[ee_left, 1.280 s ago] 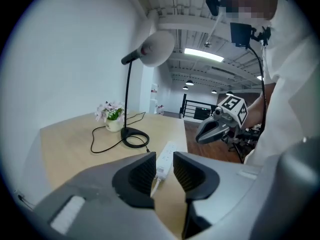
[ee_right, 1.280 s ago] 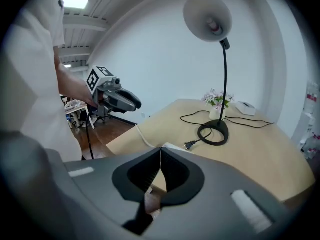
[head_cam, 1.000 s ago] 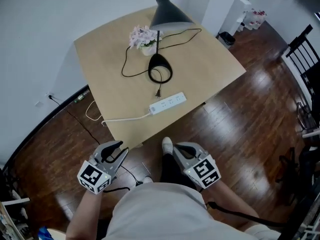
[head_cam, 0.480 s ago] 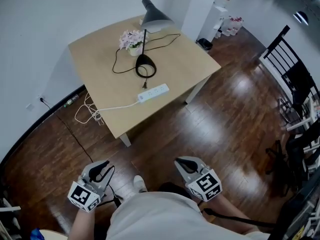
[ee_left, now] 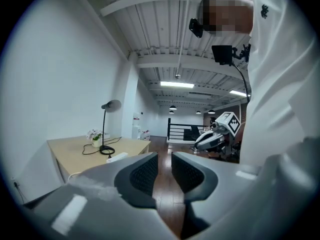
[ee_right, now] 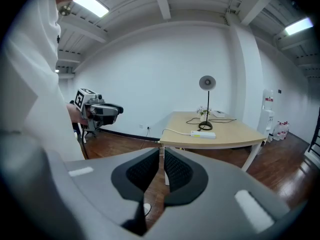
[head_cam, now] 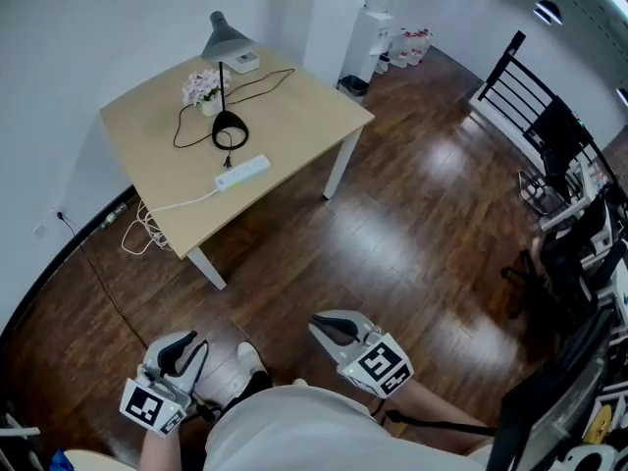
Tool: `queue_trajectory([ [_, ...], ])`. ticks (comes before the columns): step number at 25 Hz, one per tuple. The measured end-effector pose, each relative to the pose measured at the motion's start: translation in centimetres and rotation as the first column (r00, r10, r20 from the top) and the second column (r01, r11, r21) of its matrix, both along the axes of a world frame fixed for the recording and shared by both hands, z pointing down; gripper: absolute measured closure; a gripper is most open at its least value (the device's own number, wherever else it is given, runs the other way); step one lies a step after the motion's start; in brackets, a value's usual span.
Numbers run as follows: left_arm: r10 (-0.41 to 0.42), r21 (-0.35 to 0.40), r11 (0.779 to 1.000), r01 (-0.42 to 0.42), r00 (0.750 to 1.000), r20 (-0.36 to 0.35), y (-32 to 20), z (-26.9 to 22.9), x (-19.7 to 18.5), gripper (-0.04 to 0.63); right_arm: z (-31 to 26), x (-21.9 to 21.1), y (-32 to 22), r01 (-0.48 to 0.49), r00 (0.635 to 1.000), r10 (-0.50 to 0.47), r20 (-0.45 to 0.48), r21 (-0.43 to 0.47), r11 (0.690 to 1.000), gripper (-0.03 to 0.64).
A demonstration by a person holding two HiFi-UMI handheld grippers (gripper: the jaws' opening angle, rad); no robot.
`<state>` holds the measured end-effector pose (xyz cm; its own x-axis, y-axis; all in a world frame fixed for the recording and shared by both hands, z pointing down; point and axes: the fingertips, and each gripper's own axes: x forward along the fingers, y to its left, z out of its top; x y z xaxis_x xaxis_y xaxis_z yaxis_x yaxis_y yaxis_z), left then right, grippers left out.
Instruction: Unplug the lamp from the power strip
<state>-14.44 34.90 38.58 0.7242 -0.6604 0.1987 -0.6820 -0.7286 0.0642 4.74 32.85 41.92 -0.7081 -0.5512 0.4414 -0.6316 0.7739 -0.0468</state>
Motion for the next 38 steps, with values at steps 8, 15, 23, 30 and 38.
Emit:
queue_trajectory([
  [8,-0.005,-0.025,1.000,0.004,1.000,-0.020,6.9,-0.4,3.5,0.508,-1.2,2.6,7.2,0.021,0.999,-0.022,0.038,0.020,1.000,0.589],
  [15,0.098,-0.066,0.993,-0.098,0.995,-0.008,9.8,-0.1,4.6,0.508,-3.2,2.3,9.6,-0.046,0.997,0.043,0.064,0.047,0.998,0.584],
  [23,0.121,-0.045,0.992,-0.121,0.993,0.001,10.2,-1.4,3.8,0.508,-5.6,-1.2,10.1,-0.017,0.996,0.009,0.091,0.084,0.996,0.569],
  [30,0.134,-0.034,0.990,-0.134,0.991,-0.003,10.0,-1.3,4.1,0.508,-5.3,-1.1,10.0,-0.003,0.999,-0.001,0.047,0.090,0.996,0.569],
  [38,0.123,-0.037,0.992,-0.123,0.992,-0.001,10.5,-1.2,4.7,0.508,-4.9,-0.2,10.5,0.000,0.999,-0.004,0.040,0.087,0.996,0.569],
])
